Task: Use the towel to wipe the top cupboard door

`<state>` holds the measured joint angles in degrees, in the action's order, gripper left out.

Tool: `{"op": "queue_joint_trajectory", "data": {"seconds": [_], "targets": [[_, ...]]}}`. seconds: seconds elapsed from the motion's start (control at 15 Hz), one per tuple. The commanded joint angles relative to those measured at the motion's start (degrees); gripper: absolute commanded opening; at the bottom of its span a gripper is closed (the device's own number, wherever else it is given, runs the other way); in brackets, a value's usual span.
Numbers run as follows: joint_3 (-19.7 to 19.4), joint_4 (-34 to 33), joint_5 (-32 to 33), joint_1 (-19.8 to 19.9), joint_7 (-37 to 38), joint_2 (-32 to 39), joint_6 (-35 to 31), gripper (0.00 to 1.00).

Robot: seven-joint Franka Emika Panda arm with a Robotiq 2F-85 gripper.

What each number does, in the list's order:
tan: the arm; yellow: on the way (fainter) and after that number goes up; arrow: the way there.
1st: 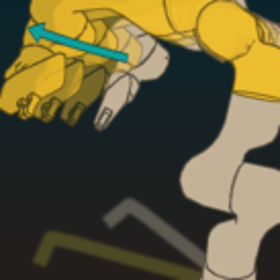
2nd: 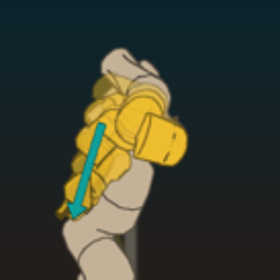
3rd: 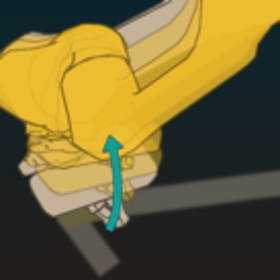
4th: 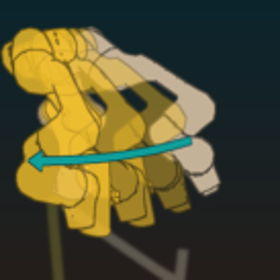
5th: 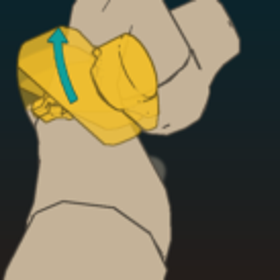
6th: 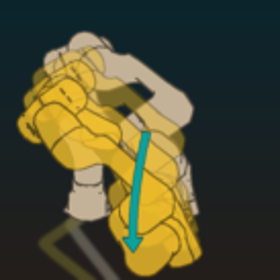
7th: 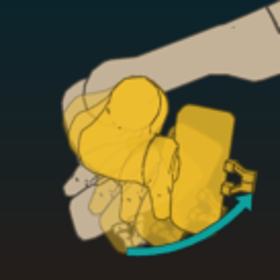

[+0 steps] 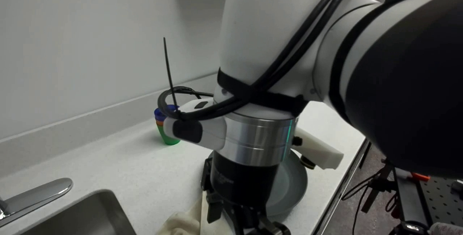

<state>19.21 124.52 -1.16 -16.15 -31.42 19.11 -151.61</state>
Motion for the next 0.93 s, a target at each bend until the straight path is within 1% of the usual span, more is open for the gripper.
{"op": "queue_joint_trajectory", "data": {"seconds": [0.0,0.13,0.2,0.33,0.6,0.87], "targets": [[1.3,-0.5,1.2,1.4,0.8,0.5,0.0,1.00],[1.3,-0.6,1.4,1.4,0.8,0.7,0.0,1.00],[0.5,-0.1,2.7,1.0,1.8,0.6,-0.8,1.00],[0.2,-0.2,3.4,1.5,1.9,1.8,-3.1,1.00],[-2.4,-1.9,9.0,0.8,4.2,5.2,-8.3,1.00],[-3.0,-4.1,11.7,0.6,5.3,9.5,-10.6,1.00]]}}
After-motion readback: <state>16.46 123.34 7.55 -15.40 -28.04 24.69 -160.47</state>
